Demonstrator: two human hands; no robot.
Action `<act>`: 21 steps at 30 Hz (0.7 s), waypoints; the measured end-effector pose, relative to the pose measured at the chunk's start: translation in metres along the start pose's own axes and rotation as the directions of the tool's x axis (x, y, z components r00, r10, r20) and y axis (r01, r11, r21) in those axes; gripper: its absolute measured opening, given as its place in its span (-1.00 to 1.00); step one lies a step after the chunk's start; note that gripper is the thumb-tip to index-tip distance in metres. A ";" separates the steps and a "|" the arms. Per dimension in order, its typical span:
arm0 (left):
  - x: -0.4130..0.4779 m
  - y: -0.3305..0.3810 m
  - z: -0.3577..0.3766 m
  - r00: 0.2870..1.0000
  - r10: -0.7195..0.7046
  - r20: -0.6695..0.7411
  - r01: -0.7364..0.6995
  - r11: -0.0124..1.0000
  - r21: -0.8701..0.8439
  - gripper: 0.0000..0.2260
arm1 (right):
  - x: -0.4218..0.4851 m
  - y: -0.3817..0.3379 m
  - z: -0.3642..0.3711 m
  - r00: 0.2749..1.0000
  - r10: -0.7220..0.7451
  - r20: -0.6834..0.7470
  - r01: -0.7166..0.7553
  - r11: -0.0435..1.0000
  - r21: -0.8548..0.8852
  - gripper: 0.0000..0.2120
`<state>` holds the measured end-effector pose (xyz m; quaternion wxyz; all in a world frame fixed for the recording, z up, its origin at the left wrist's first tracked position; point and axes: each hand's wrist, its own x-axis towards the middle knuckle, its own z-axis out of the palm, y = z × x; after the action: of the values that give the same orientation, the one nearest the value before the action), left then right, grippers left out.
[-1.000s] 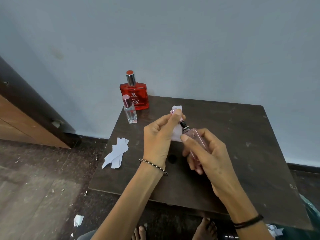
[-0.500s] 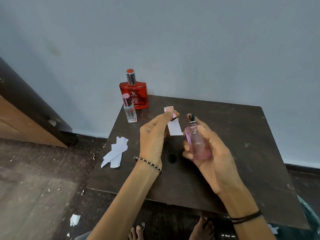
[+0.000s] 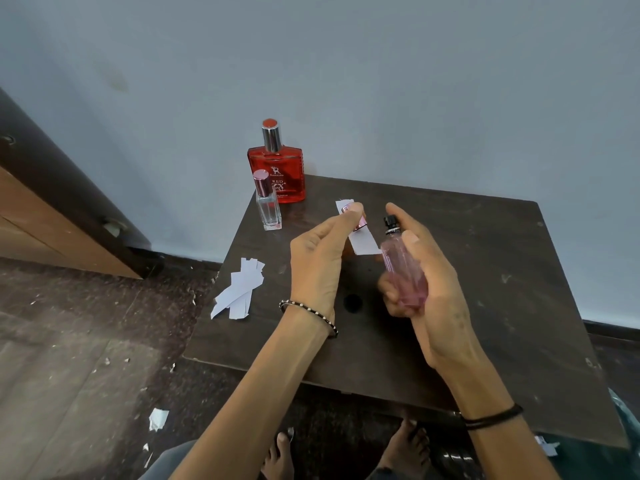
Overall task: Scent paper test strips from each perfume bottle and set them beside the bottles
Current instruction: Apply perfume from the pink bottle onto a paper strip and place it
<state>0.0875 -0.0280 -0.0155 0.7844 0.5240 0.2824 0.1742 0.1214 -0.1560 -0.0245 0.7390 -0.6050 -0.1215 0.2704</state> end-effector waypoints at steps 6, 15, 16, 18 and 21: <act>-0.001 -0.004 0.003 1.000 -0.014 -0.020 0.014 1.000 -0.012 -0.82 | -0.004 0.008 -0.001 0.985 -0.172 -0.002 0.166 0.957 -0.237 -0.58; -0.002 -0.004 0.006 0.997 -0.069 -0.020 0.068 0.996 -0.060 -0.82 | -0.008 0.014 0.004 0.935 -0.354 0.003 0.277 0.728 -0.627 -0.66; -0.003 -0.004 0.007 0.996 -0.083 -0.015 0.081 0.993 -0.083 -0.82 | -0.007 0.015 0.004 0.929 -0.370 0.005 0.283 0.701 -0.655 -0.65; -0.003 -0.002 0.007 0.994 -0.108 -0.006 0.106 0.987 -0.121 -0.81 | -0.006 0.015 0.003 0.915 -0.402 0.008 0.297 0.663 -0.688 -0.63; -0.005 0.001 0.007 0.989 -0.150 0.008 0.149 0.976 -0.156 -0.80 | -0.005 0.015 0.004 0.894 -0.448 0.016 0.323 0.618 -0.717 -0.60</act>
<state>0.0884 -0.0355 -0.0114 0.8335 0.4378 0.3078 0.1373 0.1115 -0.1531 -0.0374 0.5000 -0.8191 -0.2810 -0.0128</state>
